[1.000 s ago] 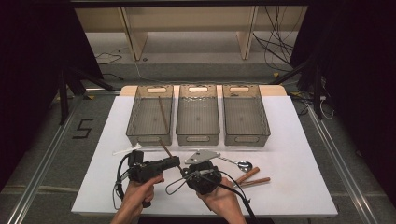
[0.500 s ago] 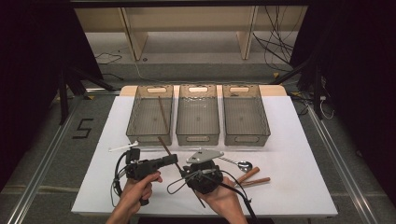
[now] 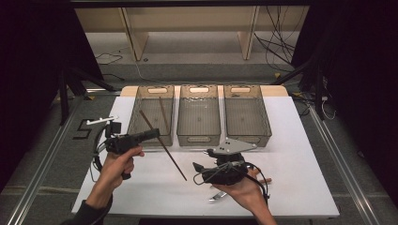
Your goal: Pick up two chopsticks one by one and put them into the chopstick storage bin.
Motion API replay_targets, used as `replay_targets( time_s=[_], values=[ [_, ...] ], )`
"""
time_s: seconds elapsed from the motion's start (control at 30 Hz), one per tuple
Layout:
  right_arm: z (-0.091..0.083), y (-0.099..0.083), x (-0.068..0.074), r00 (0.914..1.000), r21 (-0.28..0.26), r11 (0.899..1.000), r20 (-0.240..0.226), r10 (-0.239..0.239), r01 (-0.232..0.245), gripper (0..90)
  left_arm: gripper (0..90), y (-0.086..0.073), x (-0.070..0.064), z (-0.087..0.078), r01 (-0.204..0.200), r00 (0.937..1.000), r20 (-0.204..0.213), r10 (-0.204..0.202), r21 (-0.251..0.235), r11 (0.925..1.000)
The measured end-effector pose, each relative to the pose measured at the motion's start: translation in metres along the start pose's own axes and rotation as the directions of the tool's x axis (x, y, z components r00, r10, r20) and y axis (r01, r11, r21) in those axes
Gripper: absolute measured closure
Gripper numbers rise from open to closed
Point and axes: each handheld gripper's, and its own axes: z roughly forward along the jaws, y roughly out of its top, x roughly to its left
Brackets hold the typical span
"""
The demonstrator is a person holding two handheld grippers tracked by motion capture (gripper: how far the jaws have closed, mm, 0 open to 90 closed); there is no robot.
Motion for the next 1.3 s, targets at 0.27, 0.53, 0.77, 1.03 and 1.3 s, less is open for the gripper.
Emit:
replay_targets(
  time_s=[0.27,0.53,0.77,1.03,1.3],
  values=[
    [-0.010,-0.015,-0.011,0.9996,0.018,1.000,-0.023,-0.014,0.014,30.0,84.3,0.045,0.013,-0.004,-0.007,0.9967,-0.081,0.006,-0.011,0.9999],
    [-0.016,-0.035,-0.020,0.9997,0.026,1.000,-0.020,0.018,-0.017,24.7,84.3,0.086,0.022,-0.006,0.000,0.9902,-0.140,-0.003,-0.027,0.9996],
    [-0.021,-0.048,-0.029,0.9991,0.005,0.999,-0.008,0.041,-0.041,23.6,84.3,0.112,0.033,0.001,0.000,0.9759,-0.218,-0.007,-0.035,0.9994],
    [-0.023,-0.053,-0.033,0.9987,0.000,0.999,-0.005,0.050,-0.050,23.4,84.3,0.131,0.052,0.014,0.025,0.9546,-0.296,-0.036,-0.043,0.9988],
    [-0.024,-0.054,-0.036,0.9986,-0.016,0.999,-0.010,0.051,-0.052,21.9,84.2,0.131,0.074,0.034,0.070,0.9292,-0.363,-0.072,-0.019,0.9974]
  ],
)
